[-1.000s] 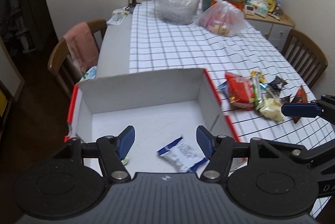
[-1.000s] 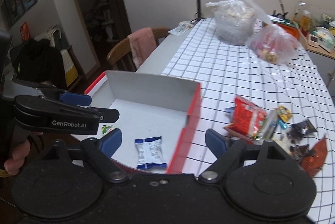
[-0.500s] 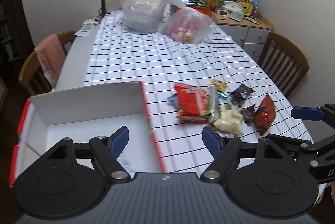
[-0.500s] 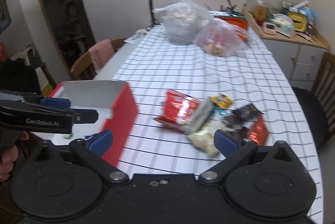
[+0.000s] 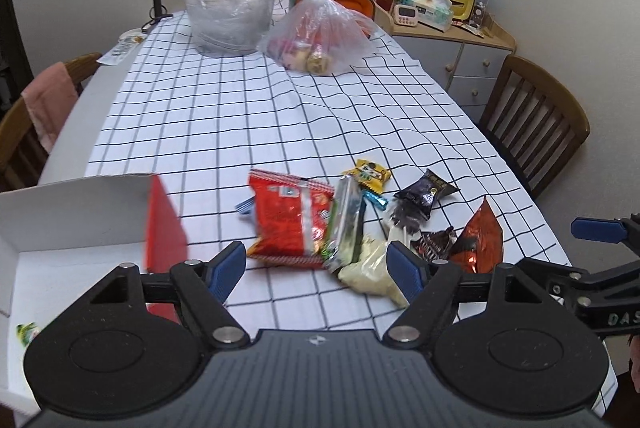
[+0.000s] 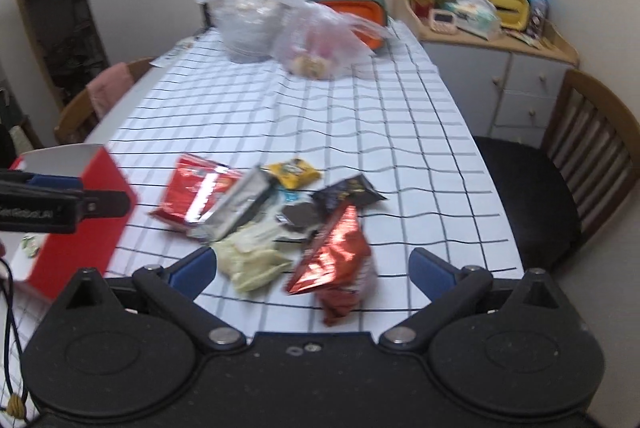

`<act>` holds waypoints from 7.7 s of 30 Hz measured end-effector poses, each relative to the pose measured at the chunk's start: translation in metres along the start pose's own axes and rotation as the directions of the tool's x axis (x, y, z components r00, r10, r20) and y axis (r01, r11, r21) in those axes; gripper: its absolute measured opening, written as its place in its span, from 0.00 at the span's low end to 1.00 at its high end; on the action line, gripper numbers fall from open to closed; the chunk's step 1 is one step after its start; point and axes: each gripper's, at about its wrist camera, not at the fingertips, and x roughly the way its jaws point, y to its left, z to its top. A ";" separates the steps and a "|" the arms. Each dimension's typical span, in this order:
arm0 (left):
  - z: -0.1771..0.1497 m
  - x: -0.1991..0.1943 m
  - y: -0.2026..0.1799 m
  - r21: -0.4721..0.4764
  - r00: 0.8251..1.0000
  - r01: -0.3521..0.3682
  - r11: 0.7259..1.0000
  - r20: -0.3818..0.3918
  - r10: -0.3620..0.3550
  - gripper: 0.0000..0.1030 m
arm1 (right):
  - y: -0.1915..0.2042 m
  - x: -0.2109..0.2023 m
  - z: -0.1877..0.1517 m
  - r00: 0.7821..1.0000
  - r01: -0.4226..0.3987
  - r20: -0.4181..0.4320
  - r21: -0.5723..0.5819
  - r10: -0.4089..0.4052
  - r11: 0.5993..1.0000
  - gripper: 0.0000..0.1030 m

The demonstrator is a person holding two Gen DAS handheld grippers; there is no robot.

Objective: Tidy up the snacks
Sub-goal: 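Withdraw both open grippers from the box back to the snack pile, then grasp the orange Oreo bag with the right gripper while the left gripper grasps the cream bag, then carry the Oreo bag in the right gripper into the box while the left gripper releases the cream bag there, then withdraw both open grippers from the box toward the remaining snacks, then grasp the brown chocolate bar with the right gripper and lift it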

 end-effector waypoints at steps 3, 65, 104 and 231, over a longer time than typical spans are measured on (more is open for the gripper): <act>0.004 0.019 -0.009 0.007 1.000 -0.022 1.000 -0.015 0.022 0.75 | -0.009 0.020 0.003 1.000 0.004 -0.024 0.013 -0.004 1.000 0.99; -0.043 0.059 -0.011 -0.127 0.975 0.108 0.986 -0.183 -0.130 0.59 | -0.008 0.019 -0.029 0.987 -0.108 -0.119 -0.006 0.107 0.994 0.48; -0.046 -0.093 0.171 -0.184 1.000 -0.016 0.983 -0.013 0.014 0.48 | 0.213 -0.016 0.016 0.960 -0.276 -0.014 -0.197 0.279 0.941 0.48; 0.017 0.128 -0.074 0.216 0.984 0.089 0.972 -0.173 -0.052 0.79 | -0.025 0.131 -0.007 0.982 -0.175 -0.110 -0.237 0.153 0.956 0.59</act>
